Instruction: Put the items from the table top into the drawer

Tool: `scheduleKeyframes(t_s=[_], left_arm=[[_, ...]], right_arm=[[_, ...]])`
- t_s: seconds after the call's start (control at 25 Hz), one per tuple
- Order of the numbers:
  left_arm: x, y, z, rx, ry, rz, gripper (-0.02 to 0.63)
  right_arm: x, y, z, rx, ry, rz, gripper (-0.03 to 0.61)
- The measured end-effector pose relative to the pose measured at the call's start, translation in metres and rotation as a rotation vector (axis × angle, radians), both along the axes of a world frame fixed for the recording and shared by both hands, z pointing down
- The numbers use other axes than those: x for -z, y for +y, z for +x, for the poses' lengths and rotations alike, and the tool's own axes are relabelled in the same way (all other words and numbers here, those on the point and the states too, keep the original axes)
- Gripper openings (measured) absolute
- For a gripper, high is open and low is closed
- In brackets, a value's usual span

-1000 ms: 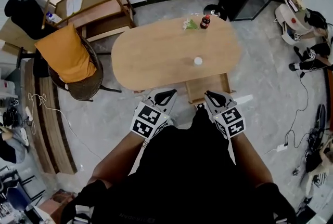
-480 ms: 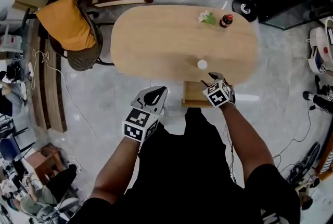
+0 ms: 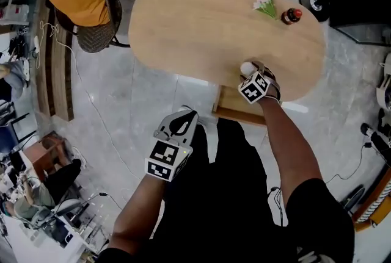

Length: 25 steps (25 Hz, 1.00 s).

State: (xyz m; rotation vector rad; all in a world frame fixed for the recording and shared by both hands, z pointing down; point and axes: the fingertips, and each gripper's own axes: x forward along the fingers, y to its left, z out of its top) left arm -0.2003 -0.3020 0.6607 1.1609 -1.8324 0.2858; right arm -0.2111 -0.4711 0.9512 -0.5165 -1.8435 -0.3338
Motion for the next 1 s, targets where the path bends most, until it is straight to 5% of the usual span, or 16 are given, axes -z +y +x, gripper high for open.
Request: scheduleKeyframes(t_s=[0.28,0.52,0.72,1.0], left_arm=[[-0.012,0.008,0.007,0.027,0.030,-0.023,0.002],[-0.019,0.008,0.008,0.017,0.054,-0.016,0.002],[-0.034,0.003,0.022,-0.051,0.083,-0.018,0.002],[-0.059,-0.005,0.039,-0.130,0.120,-0.029,0.002]], right_arm=[[-0.018,-0.001,-0.008,0.025,0.026,0.023,0.270],[0.007,0.006,0.008,-0.057,-0.041,-0.018,0.267],[0.023,0.039,0.074,-0.090,-0.052,-0.059,0.267],[-0.033,0.078,0.157,-0.156,0.090,-0.076,0.267]])
